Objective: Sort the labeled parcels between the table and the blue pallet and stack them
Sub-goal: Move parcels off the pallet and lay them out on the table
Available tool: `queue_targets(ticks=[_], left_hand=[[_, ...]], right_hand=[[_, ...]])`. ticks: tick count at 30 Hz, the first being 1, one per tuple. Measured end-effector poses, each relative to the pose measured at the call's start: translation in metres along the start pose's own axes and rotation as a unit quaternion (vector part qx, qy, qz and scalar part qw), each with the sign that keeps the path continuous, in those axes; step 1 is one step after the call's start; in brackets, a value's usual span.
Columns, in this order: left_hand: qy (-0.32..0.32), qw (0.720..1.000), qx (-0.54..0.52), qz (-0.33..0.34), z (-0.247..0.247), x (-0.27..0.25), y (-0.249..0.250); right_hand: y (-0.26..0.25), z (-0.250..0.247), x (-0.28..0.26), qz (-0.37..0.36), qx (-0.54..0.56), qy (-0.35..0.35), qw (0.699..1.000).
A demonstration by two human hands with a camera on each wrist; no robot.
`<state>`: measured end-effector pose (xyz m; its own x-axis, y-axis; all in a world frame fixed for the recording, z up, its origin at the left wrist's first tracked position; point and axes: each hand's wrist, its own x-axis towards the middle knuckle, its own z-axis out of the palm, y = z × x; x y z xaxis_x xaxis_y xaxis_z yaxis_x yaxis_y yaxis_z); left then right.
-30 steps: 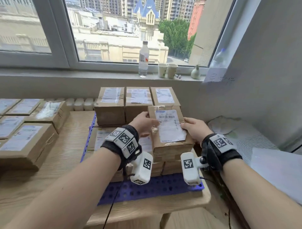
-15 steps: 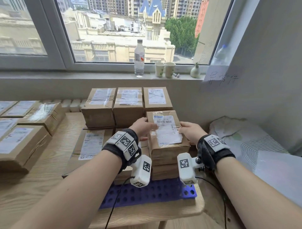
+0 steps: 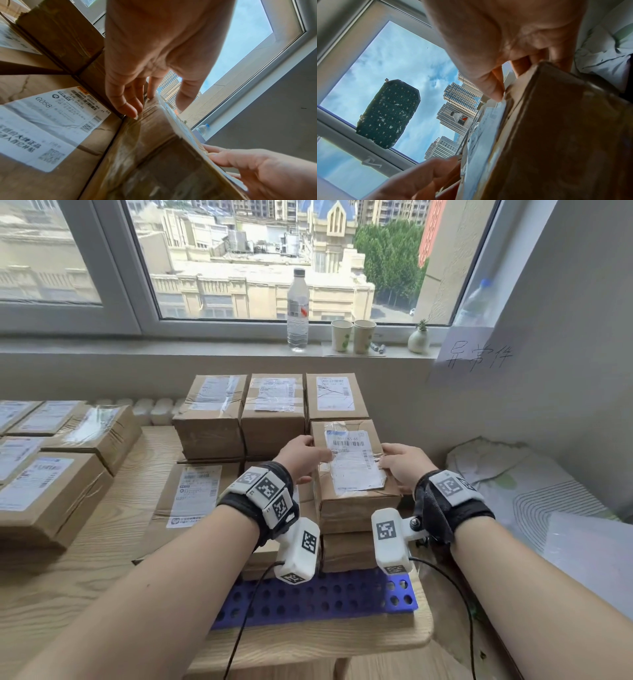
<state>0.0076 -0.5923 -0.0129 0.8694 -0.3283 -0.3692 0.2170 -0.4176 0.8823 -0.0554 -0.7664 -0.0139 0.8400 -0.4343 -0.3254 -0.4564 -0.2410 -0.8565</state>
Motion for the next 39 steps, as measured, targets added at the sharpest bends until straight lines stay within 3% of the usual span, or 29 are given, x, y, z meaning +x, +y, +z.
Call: queue_targets(ticks=[8,12,19,28,39], left_hand=[[-0.014,0.999,0.034,0.013,-0.003,0.002,-0.001],[0.007,0.999,0.034,0.012,-0.015,0.005,-0.003],[0.064,0.998,-0.001,0.025,-0.074,-0.008,-0.005],[0.124,0.992,-0.012,0.025,-0.196,-0.04,-0.025],[0.183,0.981,-0.043,-0.039,-0.362,-0.062,-0.113]], right_hand=[[-0.005,0.0,-0.004,0.002,-0.036,0.026,0.999],[-0.02,0.0,-0.009,-0.042,-0.089,0.08,0.992],[-0.062,0.035,-0.024,-0.119,-0.071,0.059,0.989],[-0.115,0.148,-0.042,-0.183,-0.064,-0.009,0.981],[-0.165,0.332,-0.058,-0.184,-0.07,-0.111,0.974]])
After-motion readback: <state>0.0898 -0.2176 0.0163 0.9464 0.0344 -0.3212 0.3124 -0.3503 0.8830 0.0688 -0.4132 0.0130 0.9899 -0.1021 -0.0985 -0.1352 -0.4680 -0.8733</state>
